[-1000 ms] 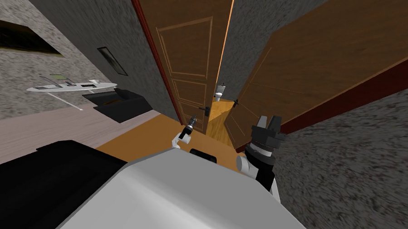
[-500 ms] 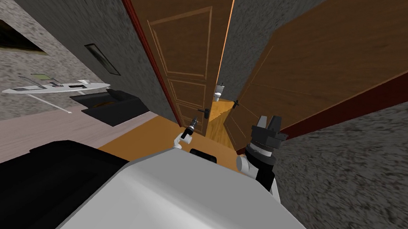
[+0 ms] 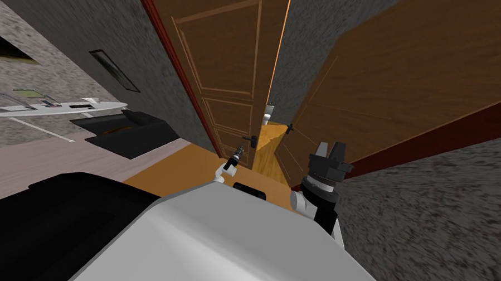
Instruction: Push the door open
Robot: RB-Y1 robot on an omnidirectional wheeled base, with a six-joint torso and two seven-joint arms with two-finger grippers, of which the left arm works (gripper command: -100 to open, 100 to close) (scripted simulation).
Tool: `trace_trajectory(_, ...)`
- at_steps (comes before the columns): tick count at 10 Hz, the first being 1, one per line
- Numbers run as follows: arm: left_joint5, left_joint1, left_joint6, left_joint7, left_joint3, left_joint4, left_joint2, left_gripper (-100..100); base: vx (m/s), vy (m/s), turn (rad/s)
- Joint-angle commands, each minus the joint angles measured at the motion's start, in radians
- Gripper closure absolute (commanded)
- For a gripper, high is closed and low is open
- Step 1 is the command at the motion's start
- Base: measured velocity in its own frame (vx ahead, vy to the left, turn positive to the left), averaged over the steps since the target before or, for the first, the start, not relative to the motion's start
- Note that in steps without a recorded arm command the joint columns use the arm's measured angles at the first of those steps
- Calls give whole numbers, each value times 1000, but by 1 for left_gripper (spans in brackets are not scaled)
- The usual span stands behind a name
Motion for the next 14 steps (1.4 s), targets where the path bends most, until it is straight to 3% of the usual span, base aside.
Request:
trace_trajectory(1, 0, -6, -3, -1, 4, 9, 0, -100, 183, -23, -24)
trace_trajectory(9, 0, -36, -22, -4, 25, 61, -11, -100, 188, -23, -19)
trace_trajectory(10, 0, -36, -22, -4, 25, 61, -11, 100, -10, -1, 3)
trace_trajectory(14, 0, -36, -22, -4, 25, 61, -11, 100, -20, 2, -2)
